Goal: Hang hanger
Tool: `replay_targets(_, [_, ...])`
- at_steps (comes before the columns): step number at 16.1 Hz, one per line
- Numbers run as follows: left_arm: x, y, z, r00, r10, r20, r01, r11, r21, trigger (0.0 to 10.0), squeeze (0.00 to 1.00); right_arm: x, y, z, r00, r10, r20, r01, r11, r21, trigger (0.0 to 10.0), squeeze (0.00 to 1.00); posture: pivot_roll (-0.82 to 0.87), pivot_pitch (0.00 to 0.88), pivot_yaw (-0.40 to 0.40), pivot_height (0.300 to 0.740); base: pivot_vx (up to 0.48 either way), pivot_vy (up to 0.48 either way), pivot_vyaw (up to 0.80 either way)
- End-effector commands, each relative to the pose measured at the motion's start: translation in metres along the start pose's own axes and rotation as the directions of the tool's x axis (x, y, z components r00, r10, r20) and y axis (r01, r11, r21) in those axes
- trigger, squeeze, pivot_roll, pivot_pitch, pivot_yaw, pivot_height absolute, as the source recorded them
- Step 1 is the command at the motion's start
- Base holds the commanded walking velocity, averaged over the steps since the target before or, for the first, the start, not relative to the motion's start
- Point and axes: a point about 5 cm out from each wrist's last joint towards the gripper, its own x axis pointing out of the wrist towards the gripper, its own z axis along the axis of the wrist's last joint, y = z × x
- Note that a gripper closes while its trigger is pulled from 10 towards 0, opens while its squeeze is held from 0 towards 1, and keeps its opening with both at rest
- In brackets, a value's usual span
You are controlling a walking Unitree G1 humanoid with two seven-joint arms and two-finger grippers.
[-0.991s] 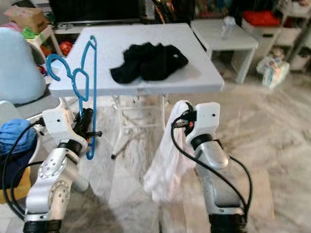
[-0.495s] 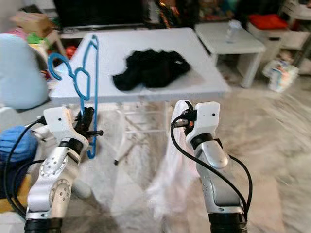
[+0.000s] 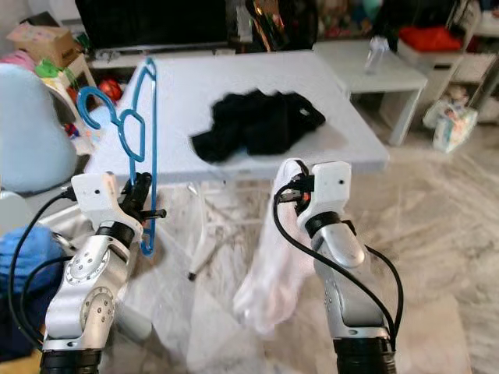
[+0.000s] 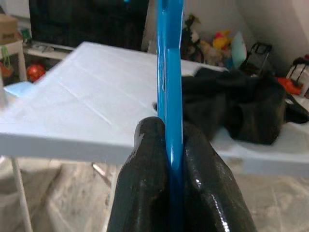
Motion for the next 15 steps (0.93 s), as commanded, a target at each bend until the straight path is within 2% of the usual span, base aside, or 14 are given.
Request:
replay_targets(1, [-0.0005, 0.0089, 0.0045, 1.0, 0.026, 0.016, -0.027, 0.999, 0.026, 10.0, 0.0, 0.004, 0.0107, 0.0099, 0.998, 0.036, 0.05, -0.036, 0.999, 0.007, 10.0, 0.0, 0.0, 0.022, 0.013, 0.74, 0.405, 0.0, 0.0])
replay_targets(7, [-0.0002, 0.0088, -0.0019, 0.999, 0.04, -0.017, -0.04, 0.999, 0.032, 10.0, 0.0, 0.0052, 0.0047, 0.0084, 0.999, -0.022, 0.036, 0.022, 1.0, -0.007, 10.0, 0.0, -0.01, 0.022, 0.014, 0.74, 0.365, 0.0, 0.0])
replay_targets(12, [-0.0003, 0.0067, -0.0044, 0.999, 0.045, -0.021, -0.044, 0.999, 0.023, 10.0, 0.0, 0.0059, 0.0018, 0.0095, 0.998, -0.051, 0.039, 0.051, 0.999, -0.008, 10.0, 0.0, -0.01, 0.022, 0.014, 0.74, 0.0, 0.0, 0.0])
replay_targets(13, [-0.0005, 0.0041, -0.0007, 1.0, 0.01, 0.002, -0.01, 1.0, 0.023, 10.0, 0.0, 0.0062, 0.0014, 0.0112, 0.998, -0.047, 0.044, 0.046, 0.999, 0.002, 10.0, 0.0, -0.01, 0.025, 0.013, 0.74, 0.0, 0.0, 0.0])
replay_targets(15, [-0.0013, 0.0041, 0.0001, 1.0, 0.009, 0.006, -0.01, 1.0, 0.018, 10.0, 0.0, 0.0062, 0.0011, 0.0117, 0.998, -0.046, 0.047, 0.046, 0.999, 0.002, 10.0, 0.0, -0.01, 0.028, 0.012, 0.74, 0.362, 0.0, 0.0])
